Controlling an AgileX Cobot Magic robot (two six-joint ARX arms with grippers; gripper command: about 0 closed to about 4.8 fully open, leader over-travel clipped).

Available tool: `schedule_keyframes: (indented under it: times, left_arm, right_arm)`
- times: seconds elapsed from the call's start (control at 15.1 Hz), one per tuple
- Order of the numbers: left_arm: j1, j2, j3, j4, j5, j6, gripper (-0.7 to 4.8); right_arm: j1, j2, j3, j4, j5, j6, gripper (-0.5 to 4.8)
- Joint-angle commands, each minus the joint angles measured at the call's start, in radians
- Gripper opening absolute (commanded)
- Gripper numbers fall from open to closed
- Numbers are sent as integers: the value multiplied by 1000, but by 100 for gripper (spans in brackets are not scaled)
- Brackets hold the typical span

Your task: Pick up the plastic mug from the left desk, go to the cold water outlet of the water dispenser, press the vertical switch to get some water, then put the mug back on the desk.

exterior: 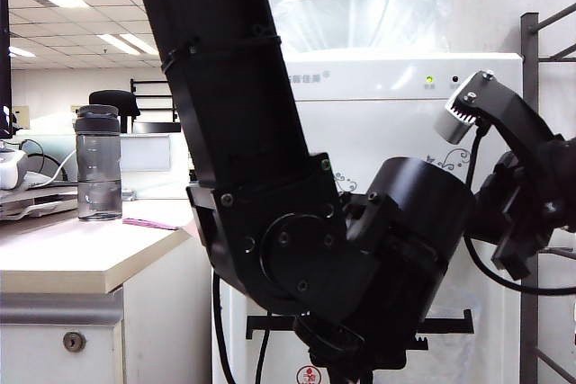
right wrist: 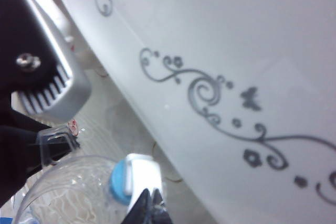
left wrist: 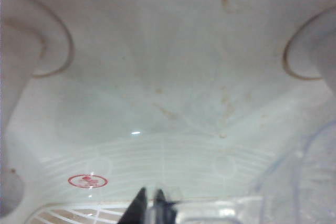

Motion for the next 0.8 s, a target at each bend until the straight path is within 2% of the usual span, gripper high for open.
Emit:
schedule_keyframes:
  times: [0.07, 0.8]
  left_arm:
    - [0, -5, 6, 32, -20, -8, -5]
    - [0, -5, 6, 32, -20, -8, -5]
  right_arm:
    - [0, 8, -1, -93, -10, 8, -1]
    - [0, 8, 0, -197, -59, 16, -1]
